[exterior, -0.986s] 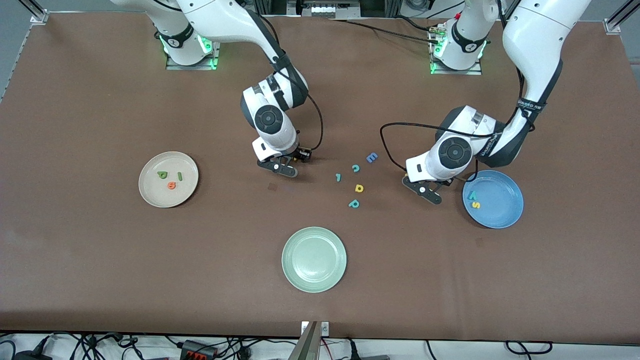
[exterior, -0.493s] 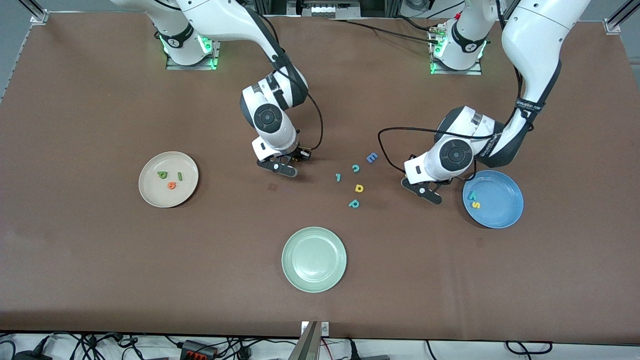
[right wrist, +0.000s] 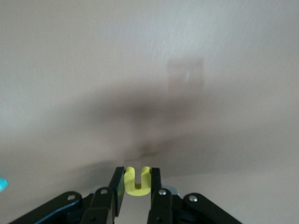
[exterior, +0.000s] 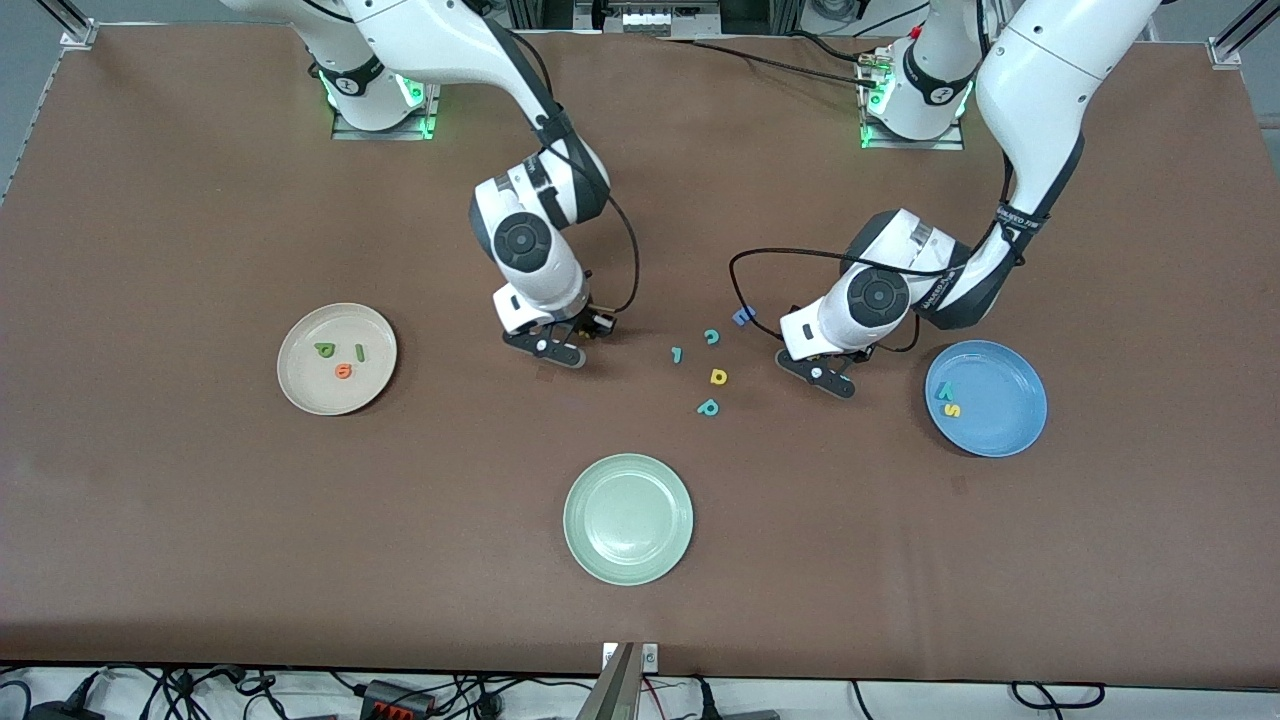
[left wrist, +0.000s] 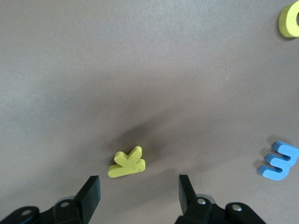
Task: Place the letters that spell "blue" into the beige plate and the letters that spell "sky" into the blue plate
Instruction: 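Carry the yellow u to the white plate and open the right gripper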
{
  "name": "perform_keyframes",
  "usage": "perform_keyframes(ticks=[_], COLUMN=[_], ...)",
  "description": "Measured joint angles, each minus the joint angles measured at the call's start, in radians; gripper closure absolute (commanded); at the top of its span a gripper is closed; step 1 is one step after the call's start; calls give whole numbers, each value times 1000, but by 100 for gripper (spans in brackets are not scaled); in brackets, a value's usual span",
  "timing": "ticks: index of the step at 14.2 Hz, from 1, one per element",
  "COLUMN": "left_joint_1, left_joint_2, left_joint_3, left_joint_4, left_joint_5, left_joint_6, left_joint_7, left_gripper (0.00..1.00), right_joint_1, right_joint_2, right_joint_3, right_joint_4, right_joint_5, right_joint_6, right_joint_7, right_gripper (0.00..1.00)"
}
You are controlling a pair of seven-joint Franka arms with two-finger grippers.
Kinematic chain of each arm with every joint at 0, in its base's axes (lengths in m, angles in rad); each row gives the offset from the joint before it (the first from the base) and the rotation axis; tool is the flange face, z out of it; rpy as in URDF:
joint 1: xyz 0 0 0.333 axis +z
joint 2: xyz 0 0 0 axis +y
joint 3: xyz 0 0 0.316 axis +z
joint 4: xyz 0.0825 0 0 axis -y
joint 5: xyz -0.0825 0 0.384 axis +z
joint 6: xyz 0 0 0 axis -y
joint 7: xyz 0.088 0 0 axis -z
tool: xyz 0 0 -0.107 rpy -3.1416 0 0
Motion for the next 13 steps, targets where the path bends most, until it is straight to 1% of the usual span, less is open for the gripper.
perform_keyframes(ticks=[3,5,6,9,11,13], left_joint_1=[0,0,0,0,1,3], left_joint_2=[8,10,11,15,21,20], left_joint_3=[0,0,0,1,1,2], left_joint_4=[0,0,-1,-6,-10,-9], left_joint_5=[0,0,0,0,0,2], left_joint_6=[4,5,6,36,50,51], left_joint_7=[0,0,0,0,0,0], left_gripper=[24,25,32,36,43,45], right_joint_1=[-31,-53,-62,-95,-135,-179], right_joint_2=[-14,-23,-29,-41,-41,-41], right_joint_3=[-78,-150,-192,-313,-357,-369], right_joint_4=[0,1,1,0,-4,-16], right_joint_5=[0,0,0,0,0,0], right_joint_6=[-46,-127,-178,-340,-421,-455], right_joint_7=[-143,-294,-379,-624,-751,-834], right_gripper=[77,77,77,77,77,77])
